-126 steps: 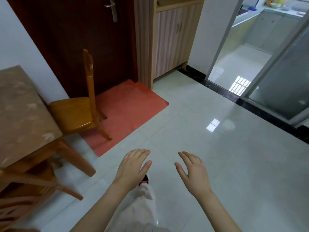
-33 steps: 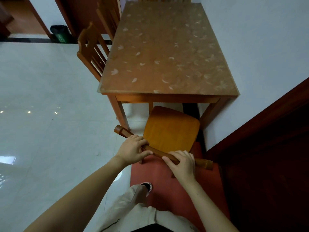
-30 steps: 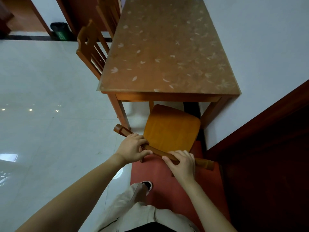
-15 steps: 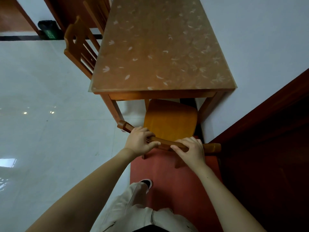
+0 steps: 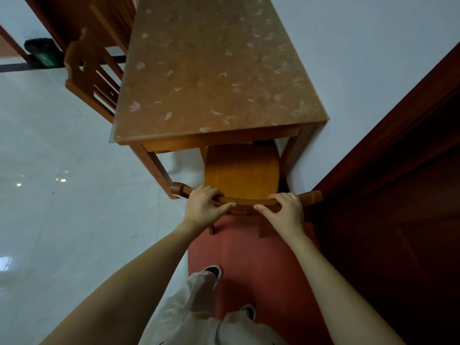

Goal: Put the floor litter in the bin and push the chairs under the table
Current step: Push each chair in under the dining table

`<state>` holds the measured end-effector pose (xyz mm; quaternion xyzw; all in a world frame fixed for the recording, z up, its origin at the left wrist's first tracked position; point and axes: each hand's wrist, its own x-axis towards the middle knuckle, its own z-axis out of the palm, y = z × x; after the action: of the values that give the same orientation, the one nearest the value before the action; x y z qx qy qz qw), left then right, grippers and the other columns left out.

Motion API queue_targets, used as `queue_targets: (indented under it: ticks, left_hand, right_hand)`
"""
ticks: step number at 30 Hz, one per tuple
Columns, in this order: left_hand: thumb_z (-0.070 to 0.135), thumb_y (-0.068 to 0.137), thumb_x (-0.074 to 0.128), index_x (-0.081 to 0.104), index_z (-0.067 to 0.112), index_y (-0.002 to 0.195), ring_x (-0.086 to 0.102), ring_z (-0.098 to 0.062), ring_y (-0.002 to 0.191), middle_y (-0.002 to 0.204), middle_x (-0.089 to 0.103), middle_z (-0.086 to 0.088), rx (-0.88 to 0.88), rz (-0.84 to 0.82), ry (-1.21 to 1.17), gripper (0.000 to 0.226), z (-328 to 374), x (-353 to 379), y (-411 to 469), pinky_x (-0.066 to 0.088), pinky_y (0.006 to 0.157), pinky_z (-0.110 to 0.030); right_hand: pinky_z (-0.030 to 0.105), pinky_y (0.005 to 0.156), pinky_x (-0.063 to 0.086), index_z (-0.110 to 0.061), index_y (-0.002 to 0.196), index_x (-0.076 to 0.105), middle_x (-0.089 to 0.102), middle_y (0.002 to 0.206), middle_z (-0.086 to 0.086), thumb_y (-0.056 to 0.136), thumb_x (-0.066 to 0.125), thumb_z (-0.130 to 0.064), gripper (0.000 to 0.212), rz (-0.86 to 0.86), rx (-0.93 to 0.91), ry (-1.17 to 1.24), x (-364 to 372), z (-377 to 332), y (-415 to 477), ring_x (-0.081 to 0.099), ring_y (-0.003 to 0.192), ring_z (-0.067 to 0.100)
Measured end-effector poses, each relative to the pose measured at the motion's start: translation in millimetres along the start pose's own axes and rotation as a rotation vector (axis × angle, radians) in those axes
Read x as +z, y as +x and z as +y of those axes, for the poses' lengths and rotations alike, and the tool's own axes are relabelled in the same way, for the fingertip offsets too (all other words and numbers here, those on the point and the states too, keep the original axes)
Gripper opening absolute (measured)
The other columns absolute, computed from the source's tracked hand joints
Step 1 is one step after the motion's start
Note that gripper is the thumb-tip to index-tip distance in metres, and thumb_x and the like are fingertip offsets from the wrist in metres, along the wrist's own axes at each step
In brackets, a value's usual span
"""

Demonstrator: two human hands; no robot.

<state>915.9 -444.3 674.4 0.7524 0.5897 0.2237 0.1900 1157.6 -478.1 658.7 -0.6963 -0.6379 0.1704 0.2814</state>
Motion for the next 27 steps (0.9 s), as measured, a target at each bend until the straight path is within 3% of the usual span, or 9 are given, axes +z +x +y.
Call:
queue_targets:
  ticks: [3,9,14,27]
  left_hand:
    - [0.063,0.069,0.071,0.064,0.023,0.077,0.048,-0.011,0.074,0.071,0.057,0.009,-0.03,-0.001,-0.071,0.041,2.4,3.0,6.3,0.04,0.071,-0.033]
    - [0.074,0.062,0.067,0.058,0.027,0.068,0.043,-0.005,0.071,0.066,0.052,0.013,-0.035,0.025,-0.153,0.048,-7.2,9.8,9.8,0.032,0.065,-0.028]
    - [0.073,0.062,0.068,0.059,0.027,0.068,0.044,-0.006,0.072,0.066,0.053,0.012,-0.046,0.031,-0.18,0.047,-5.6,18.3,19.4,0.035,0.064,-0.03]
    - [0.077,0.061,0.063,0.053,0.03,0.066,0.042,-0.009,0.076,0.068,0.052,0.011,-0.068,0.034,-0.185,0.049,5.8,36.9,63.7,0.026,0.068,-0.032]
  right_hand:
    - [0.03,0.086,0.039,-0.024,0.083,0.071,0.058,0.079,-0.018,0.066,0.073,-0.068,0.047,-0.024,-0.019,0.016,-3.2,8.6,12.5,0.05,0.086,0.009]
    - [0.029,0.08,0.032,-0.029,0.072,0.063,0.054,0.072,-0.019,0.062,0.061,-0.081,0.053,-0.037,-0.052,0.012,2.2,15.6,19.6,0.045,0.081,0.007]
    - [0.026,0.079,0.026,-0.031,0.071,0.061,0.054,0.072,-0.018,0.062,0.062,-0.081,0.051,-0.047,-0.063,0.017,1.2,25.6,32.1,0.043,0.08,0.005]
    - [0.025,0.078,0.025,-0.029,0.072,0.061,0.053,0.072,-0.019,0.062,0.064,-0.078,0.05,-0.075,-0.099,0.011,-9.9,46.2,84.2,0.044,0.081,0.007]
